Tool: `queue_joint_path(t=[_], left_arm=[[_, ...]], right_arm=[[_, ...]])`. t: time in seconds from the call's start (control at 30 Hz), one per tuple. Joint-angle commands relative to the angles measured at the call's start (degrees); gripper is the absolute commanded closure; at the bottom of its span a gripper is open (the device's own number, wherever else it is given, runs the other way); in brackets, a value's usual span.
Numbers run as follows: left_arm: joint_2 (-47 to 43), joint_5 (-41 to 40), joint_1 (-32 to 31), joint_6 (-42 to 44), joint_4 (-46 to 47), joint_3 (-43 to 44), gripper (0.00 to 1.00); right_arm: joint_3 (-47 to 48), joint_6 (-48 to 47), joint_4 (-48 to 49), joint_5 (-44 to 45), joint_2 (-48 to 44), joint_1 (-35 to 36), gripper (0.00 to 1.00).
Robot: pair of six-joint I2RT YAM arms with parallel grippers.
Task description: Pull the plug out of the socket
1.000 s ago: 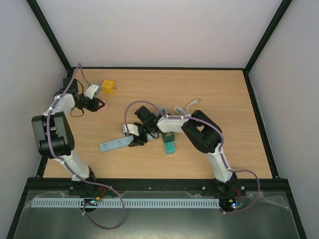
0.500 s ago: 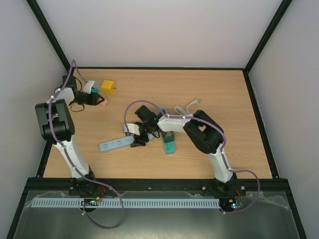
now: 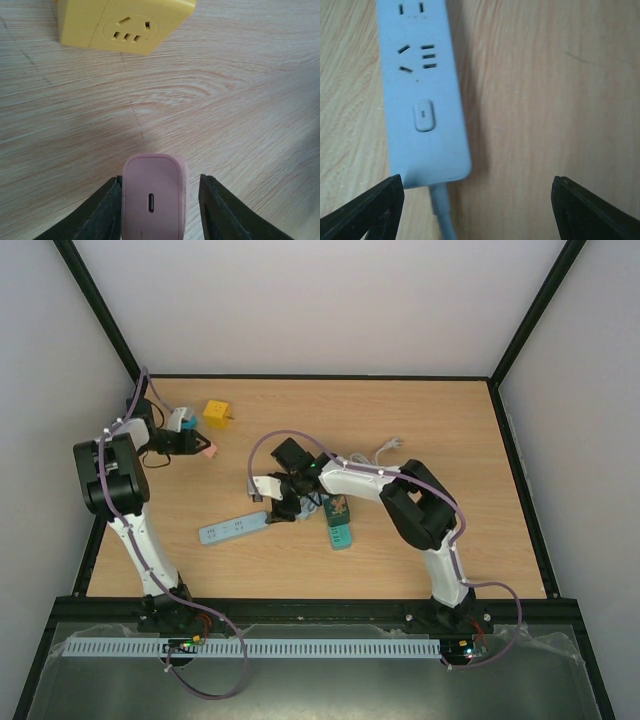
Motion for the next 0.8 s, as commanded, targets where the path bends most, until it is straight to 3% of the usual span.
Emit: queue_joint_path(t=[0.0,0.3,0.47,0.6,0.77], left_arm=[[0.5,-0.64,0.49,-0.84,1.28,-0.22,0.51],[-2.95,-5.37,0.96,-3.21,5.3,-4.41,0.35],[-9.13,-6.16,0.86,0.63,4.07,-7.62,0.23],[-15.17,-8.0,0.69,4.37,2.97,-10.58,0.07],[-22.93,-10.64,-0.6,6.36,2.23,-14.0,0.01]], right_arm=[[5.99,-3.06,-8.91,4.4,-1.63,-1.43,0.21],[9.22,-6.3,-16.84,5.45,-3.93,-5.68,0.21],[9.6,-10.25,-21.96,6.96,-4.3,-7.83,0.24],[8.56,-12.26,-23.05,8.73,-4.85,-8.15,0.26],[11.27,-14.89,-27.47,10.04,-3.12,-8.15,0.3]])
